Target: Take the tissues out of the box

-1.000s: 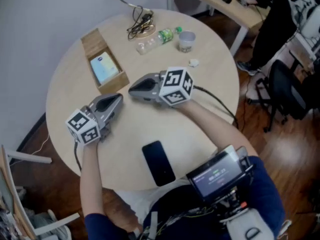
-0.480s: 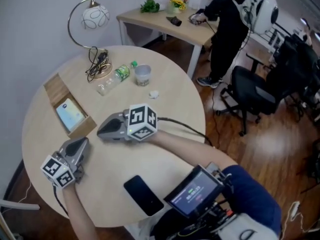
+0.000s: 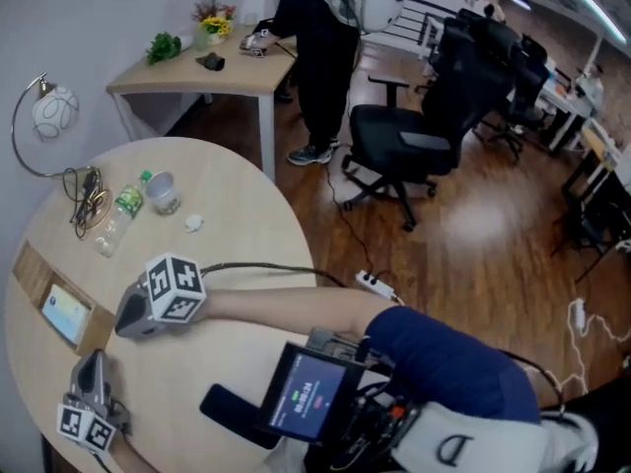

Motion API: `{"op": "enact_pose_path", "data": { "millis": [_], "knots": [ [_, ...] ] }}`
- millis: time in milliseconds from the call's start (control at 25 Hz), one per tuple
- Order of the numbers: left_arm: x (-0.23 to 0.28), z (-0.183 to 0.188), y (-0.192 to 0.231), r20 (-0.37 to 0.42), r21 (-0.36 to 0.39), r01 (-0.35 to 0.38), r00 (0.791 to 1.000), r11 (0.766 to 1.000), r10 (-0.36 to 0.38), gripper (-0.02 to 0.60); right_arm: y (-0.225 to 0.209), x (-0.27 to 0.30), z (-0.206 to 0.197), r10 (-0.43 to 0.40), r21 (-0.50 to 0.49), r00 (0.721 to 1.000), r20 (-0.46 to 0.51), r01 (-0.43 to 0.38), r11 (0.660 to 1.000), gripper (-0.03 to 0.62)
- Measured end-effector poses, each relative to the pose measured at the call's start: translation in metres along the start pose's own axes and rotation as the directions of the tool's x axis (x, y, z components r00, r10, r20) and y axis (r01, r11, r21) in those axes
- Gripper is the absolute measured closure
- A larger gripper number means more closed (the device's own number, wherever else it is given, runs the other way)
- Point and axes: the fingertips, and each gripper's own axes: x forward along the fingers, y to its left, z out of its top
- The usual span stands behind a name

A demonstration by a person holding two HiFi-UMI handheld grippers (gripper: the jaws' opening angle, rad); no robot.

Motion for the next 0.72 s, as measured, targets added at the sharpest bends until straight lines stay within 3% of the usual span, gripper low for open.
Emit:
{"op": "enact_pose_path", "data": {
  "millis": [160,720],
  "knots": [
    [0.0066,0.0033,0.0005,0.002,0.009,0.017,1.0,1.0,-0.017,0.577,-0.0088,-0.0044,0.0011,-0.054,-0.001,0.998,0.011,0.054,0.999,0.586],
    [0.0053,0.0065,-0.0083,0.009,0.008,0.028,1.0,1.0,-0.028,0.577,-0.0059,-0.0037,0.0025,-0.042,-0.005,0.999,0.007,0.042,0.999,0.586]
  ]
}}
